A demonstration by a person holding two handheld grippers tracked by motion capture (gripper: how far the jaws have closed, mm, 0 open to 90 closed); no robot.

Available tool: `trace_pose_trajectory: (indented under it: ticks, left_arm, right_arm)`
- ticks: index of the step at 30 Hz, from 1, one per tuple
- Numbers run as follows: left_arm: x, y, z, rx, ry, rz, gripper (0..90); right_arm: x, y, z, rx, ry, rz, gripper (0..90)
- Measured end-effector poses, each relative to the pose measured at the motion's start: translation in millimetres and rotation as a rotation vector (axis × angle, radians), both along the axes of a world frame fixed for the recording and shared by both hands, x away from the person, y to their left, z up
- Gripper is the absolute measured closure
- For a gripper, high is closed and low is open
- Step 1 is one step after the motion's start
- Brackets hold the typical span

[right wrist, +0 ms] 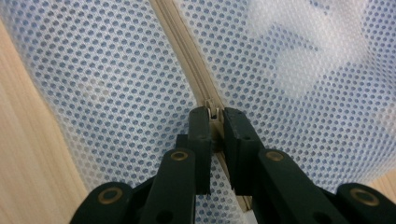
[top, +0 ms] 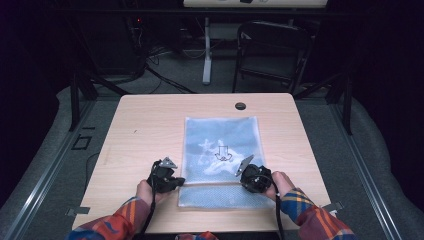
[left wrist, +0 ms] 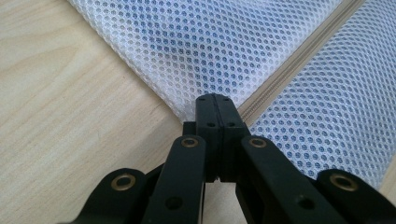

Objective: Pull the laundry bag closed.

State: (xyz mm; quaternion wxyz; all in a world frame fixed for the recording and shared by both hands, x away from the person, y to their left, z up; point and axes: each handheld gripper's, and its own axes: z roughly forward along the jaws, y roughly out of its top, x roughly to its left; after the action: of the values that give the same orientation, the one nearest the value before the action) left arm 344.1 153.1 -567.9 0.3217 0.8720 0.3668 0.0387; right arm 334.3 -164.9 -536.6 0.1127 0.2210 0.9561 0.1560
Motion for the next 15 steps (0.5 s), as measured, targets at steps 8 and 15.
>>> trace_pose_trajectory:
  ticks: [8,15]
  left_arm:
    - [0.1,0.1,-0.1,-0.003,0.002,0.0,90.0]
    - [0.5,0.5,-0.1,-0.004,0.004,-0.002,90.0]
  right_arm:
    - [-0.3,-6.7,1.5,-0.009,0.005,-0.022,82.2]
    - [0.2,-12.6,2.4,-0.005,0.018,-0.031,82.2]
